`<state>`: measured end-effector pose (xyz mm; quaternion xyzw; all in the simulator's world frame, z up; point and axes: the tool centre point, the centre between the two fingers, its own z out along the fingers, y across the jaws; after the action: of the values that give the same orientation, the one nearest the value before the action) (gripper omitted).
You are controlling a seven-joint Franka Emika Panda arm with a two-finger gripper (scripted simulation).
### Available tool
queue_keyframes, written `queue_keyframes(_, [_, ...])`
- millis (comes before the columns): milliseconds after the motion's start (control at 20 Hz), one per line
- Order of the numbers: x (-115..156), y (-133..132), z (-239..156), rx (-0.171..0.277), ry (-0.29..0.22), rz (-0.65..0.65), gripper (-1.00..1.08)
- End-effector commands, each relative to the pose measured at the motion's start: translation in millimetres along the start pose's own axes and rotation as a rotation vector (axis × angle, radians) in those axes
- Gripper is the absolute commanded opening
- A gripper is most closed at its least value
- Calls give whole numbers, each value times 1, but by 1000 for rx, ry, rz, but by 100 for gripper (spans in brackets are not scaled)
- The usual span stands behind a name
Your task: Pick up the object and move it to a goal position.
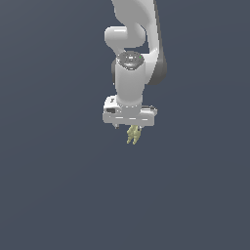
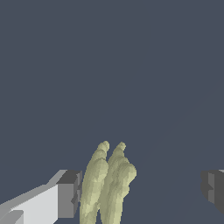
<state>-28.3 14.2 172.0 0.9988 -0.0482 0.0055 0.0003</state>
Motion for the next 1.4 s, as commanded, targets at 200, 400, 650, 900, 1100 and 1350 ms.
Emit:
queue_keyframes(200, [-35, -18, 14, 0, -6, 89, 100])
queue_keyframes(400, [-52, -26, 20, 0, -9, 130, 100])
queue_keyframes(650, [-65, -31, 25, -1, -11, 160, 100])
queue_keyframes(900, [-67, -31, 26, -1, -11, 164, 100])
queue_keyframes(1100, [-67, -32, 30, -1, -11, 164, 100])
queue_keyframes(1350, [-68, -32, 49, -1, -11, 165, 100])
